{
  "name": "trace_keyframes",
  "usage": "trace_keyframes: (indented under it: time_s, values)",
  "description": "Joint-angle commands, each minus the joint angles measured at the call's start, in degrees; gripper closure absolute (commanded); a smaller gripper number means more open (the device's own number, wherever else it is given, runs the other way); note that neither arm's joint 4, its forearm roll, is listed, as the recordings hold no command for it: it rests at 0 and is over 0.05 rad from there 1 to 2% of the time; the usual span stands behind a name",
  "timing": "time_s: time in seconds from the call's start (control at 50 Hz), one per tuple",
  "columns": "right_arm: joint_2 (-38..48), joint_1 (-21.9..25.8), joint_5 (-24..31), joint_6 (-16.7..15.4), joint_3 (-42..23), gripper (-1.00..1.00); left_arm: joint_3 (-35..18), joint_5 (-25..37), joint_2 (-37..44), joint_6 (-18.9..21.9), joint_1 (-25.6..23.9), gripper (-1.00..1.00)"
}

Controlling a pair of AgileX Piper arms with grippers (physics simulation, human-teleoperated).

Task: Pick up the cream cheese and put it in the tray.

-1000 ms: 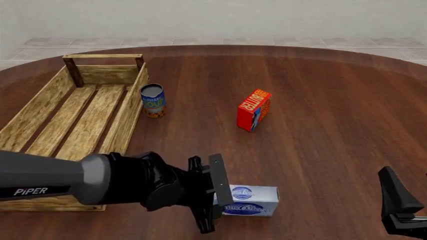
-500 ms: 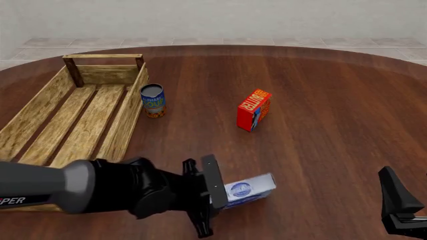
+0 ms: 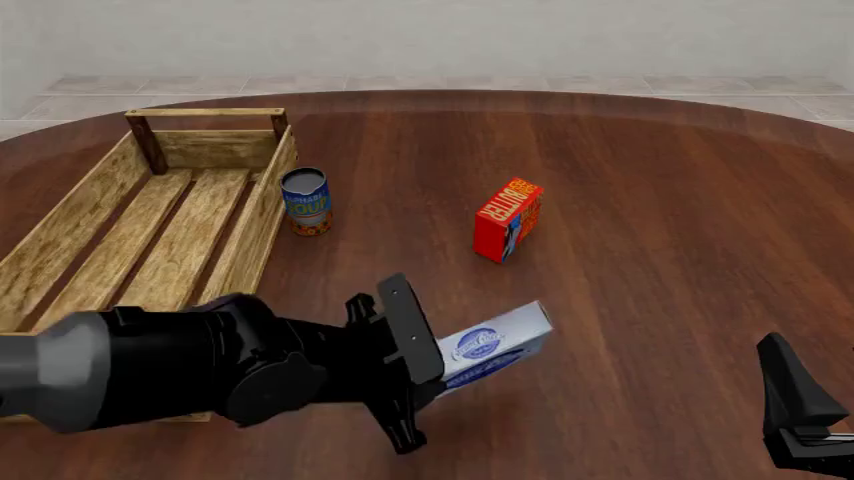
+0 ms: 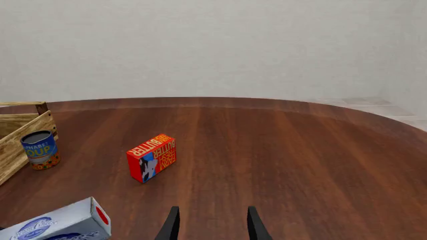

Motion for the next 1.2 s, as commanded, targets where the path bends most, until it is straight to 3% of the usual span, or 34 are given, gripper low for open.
trace_keyframes:
  time_s: [0.02, 0.1, 0.34, 0.42, 0.7, 1.2]
  values:
    - [0.0, 0.0, 0.0, -0.1, 0.0, -1.0, -1.8, 2.4, -4.2, -1.6, 0.5, 1.0]
    - [0.0, 0.0, 0.0, -0.1, 0.0, -1.0, -3.1, 3.0, -3.7, -1.5, 3.5, 1.0]
    - [0.0, 0.0, 0.0, -0.1, 0.0, -1.0, -6.0, 5.7, -7.1, -4.3, 5.7, 1.0]
    - [-0.1, 0.0, 0.0, -0.1, 0.0, -1.0, -8.8, 7.0, -6.4, -5.5, 10.8, 1.0]
    - [0.0, 0.1, 0.0, -0.1, 0.0, -1.0, -9.5, 9.5, -10.2, -5.3, 12.3, 1.0]
    - [0.2, 0.1, -0.1, 0.0, 0.0, -1.0, -13.7, 14.5, -13.8, -5.2, 19.6, 1.0]
